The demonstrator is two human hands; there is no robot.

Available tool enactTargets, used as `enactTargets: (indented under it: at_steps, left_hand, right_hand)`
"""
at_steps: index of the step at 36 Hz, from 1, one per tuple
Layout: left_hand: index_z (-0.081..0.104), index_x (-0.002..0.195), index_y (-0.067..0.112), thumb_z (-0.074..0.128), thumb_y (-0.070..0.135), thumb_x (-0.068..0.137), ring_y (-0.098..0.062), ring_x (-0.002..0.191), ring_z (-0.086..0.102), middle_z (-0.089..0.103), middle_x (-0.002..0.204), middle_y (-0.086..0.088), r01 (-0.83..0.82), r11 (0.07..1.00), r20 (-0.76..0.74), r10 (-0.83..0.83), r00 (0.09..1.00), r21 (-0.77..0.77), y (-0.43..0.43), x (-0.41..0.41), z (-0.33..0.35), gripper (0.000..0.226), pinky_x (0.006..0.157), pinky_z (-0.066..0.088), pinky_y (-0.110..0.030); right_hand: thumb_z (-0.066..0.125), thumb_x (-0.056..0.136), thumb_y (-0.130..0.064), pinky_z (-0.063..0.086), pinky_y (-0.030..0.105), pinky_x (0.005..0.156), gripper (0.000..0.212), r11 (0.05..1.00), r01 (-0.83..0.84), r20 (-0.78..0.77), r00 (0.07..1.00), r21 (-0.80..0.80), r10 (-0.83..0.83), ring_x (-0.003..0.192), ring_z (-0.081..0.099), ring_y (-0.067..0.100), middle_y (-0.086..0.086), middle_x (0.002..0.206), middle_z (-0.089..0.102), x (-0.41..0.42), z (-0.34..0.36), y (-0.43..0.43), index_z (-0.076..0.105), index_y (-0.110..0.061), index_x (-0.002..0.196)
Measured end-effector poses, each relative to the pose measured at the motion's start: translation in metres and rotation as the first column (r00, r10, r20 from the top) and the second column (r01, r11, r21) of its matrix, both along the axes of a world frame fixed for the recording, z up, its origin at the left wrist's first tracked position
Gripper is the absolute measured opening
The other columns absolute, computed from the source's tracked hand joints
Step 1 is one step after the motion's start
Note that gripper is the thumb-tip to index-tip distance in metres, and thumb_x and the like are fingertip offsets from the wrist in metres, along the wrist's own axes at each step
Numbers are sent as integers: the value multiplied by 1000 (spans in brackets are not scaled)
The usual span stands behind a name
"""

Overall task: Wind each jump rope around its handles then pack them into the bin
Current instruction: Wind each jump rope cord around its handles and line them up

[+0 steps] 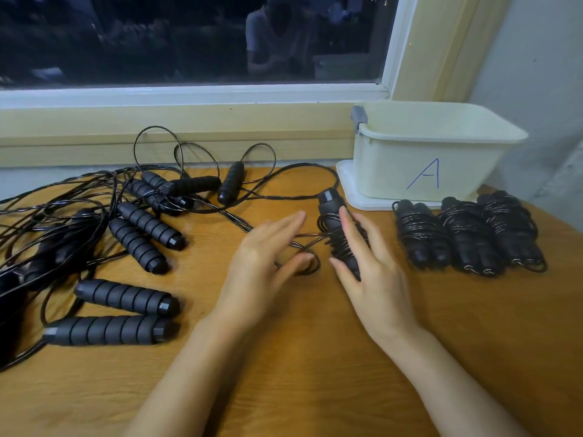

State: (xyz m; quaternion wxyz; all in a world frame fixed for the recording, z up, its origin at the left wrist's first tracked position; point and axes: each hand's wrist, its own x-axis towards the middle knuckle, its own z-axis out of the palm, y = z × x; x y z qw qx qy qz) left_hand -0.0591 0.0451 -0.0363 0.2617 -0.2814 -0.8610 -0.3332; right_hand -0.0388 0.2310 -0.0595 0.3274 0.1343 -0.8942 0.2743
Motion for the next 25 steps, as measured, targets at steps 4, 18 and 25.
enactTargets:
  at_steps: [4,18,25]
  left_hand:
    - [69,121,7,56,20,95,-19,98,68,73,111,-5,-203,958,-355,121,927,-203,-1,-3,-2,32,102,46,-44]
    - [37,147,13,51,10,95,14,111,57,66,106,30,-65,829,536,-298,790,556,7,9,16,53,87,44,-6]
    - [57,132,9,59,18,85,-8,102,69,76,104,2,-138,684,499,-363,787,716,6,10,16,48,83,51,-16]
  right_hand:
    - [73,87,-15,36,14,104,73,998,-21,-7,1000,-63,21,132,49,22,9,144,49,-1,3,1,38,-14,152]
    - [68,89,-15,41,15,102,67,577,-324,48,844,-749,535,133,48,3,-19,141,55,16,19,-16,37,-34,145]
    - [65,95,-26,35,18,111,65,662,-297,137,842,-688,521,140,35,-3,-22,150,43,14,14,-17,29,-36,148]
